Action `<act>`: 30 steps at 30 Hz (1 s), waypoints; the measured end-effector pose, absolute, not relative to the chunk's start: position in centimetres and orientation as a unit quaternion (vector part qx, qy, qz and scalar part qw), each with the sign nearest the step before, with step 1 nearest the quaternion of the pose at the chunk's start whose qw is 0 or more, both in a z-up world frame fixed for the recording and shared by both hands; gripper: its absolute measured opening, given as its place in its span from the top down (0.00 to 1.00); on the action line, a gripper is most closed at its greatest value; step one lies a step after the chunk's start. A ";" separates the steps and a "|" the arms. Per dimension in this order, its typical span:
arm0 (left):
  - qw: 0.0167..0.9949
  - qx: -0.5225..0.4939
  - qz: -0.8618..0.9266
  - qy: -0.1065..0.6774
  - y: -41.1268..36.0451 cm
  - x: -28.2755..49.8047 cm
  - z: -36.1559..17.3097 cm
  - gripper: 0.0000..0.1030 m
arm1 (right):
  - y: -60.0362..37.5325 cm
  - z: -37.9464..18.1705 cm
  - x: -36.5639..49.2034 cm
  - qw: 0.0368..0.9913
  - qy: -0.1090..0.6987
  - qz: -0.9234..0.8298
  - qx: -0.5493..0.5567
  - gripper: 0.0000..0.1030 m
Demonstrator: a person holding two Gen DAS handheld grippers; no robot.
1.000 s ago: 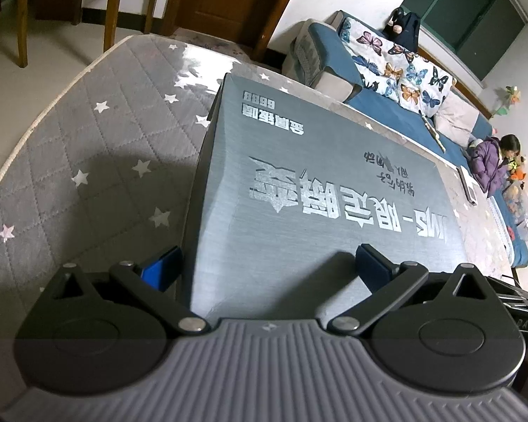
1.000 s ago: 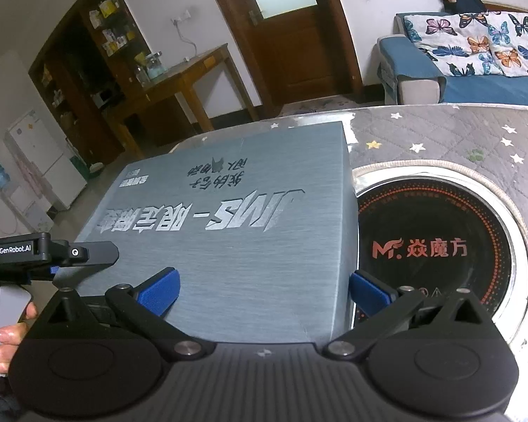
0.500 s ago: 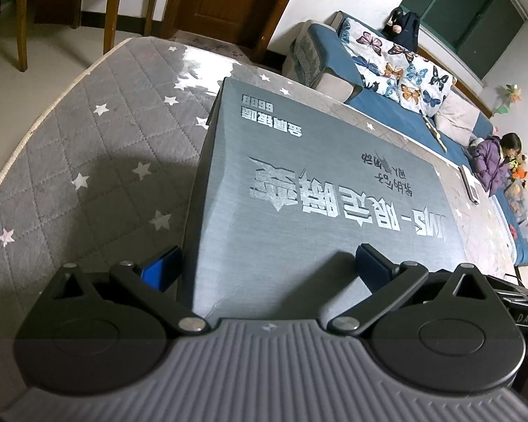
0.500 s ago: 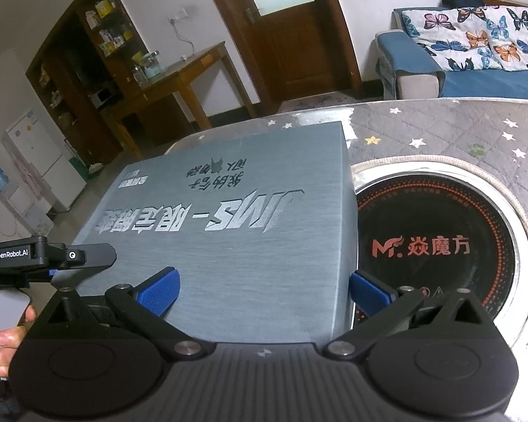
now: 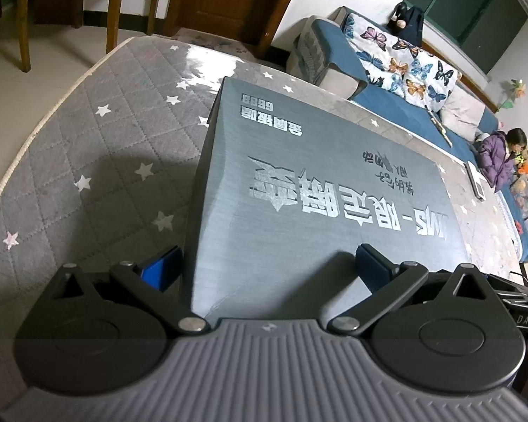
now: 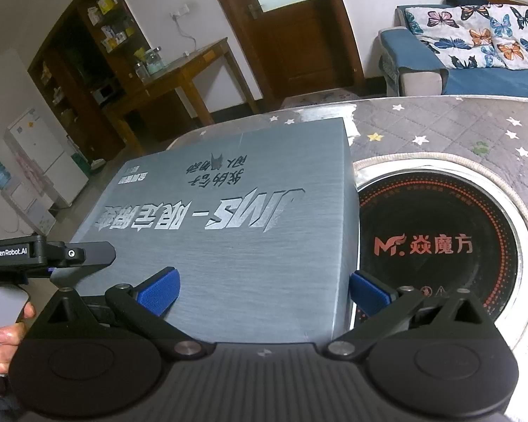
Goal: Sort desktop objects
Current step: 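Carry the grey lid toward the white box with both grippers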
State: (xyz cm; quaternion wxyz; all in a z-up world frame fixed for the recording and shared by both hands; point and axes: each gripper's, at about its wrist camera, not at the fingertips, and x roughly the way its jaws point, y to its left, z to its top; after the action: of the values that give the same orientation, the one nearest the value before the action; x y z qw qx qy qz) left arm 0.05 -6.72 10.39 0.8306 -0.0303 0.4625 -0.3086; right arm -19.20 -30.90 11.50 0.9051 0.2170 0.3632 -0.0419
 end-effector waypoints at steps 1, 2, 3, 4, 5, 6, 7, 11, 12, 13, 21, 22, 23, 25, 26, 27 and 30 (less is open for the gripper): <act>0.831 -0.029 -0.309 0.462 -6.8 0.1 10.4 0.00 | -30.9 11.5 -19.2 0.905 0.364 -0.042 0.217 0.00; 0.830 -0.030 -0.310 0.462 -6.7 0.0 10.3 0.00 | -30.9 11.5 -19.1 0.905 0.364 -0.041 0.218 0.00; 0.830 -0.030 -0.311 0.462 -6.6 0.0 10.2 0.00 | -31.0 11.4 -19.1 0.904 0.364 -0.041 0.218 0.00; 0.830 -0.030 -0.313 0.460 -6.5 0.0 10.2 0.00 | -31.0 11.4 -19.1 0.904 0.365 -0.041 0.219 0.00; 0.831 -0.030 -0.315 0.458 -6.4 0.0 10.2 0.00 | -31.0 11.4 -19.1 0.904 0.365 -0.040 0.219 0.00; 0.830 -0.031 -0.316 0.458 -6.3 0.0 10.2 0.00 | -31.0 11.4 -19.0 0.904 0.365 -0.040 0.219 0.00; 0.830 -0.031 -0.317 0.457 -6.2 0.0 10.2 0.00 | -31.0 11.4 -19.0 0.904 0.365 -0.040 0.220 0.00; 0.831 -0.030 -0.318 0.456 -6.6 -0.7 10.2 0.00 | -31.0 11.3 -18.9 0.903 0.366 -0.038 0.220 0.00; 0.831 -0.030 -0.318 0.456 -6.6 -0.9 10.2 0.00 | -31.1 11.2 -19.0 0.904 0.365 -0.038 0.220 0.00; 0.831 -0.030 -0.318 0.455 -6.7 -1.1 10.3 0.00 | -31.1 11.1 -19.1 0.904 0.365 -0.037 0.220 0.00; 0.828 -0.031 -0.321 0.458 -7.0 -1.4 9.6 0.00 | -30.9 10.9 -19.1 0.905 0.367 -0.038 0.211 0.00; 0.828 -0.031 -0.321 0.458 -7.1 -1.4 9.5 0.00 | -30.9 10.9 -19.1 0.905 0.367 -0.039 0.210 0.00; 0.828 -0.031 -0.322 0.459 -7.2 -1.4 9.4 0.00 | -30.9 10.9 -19.1 0.905 0.368 -0.039 0.209 0.00; 0.827 -0.031 -0.321 0.460 -7.3 -1.2 9.3 0.00 | -30.8 10.8 -19.1 0.905 0.369 -0.039 0.206 0.00; 0.827 -0.031 -0.321 0.461 -7.4 -1.2 9.2 0.00 | -30.8 10.8 -19.1 0.906 0.369 -0.040 0.205 0.00; 0.826 -0.031 -0.322 0.461 -7.4 -1.1 9.1 0.00 | -30.8 10.8 -19.0 0.906 0.370 -0.040 0.203 0.00; 0.824 -0.034 -0.323 0.464 -7.4 -1.0 8.8 0.00 | -30.7 10.7 -19.0 0.906 0.371 -0.041 0.199 0.00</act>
State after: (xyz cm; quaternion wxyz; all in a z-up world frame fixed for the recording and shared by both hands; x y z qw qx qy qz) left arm -0.98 -7.44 8.78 0.8241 -0.0339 0.4640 -0.3231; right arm -19.01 -30.75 10.66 0.9059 0.1995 0.3713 -0.0407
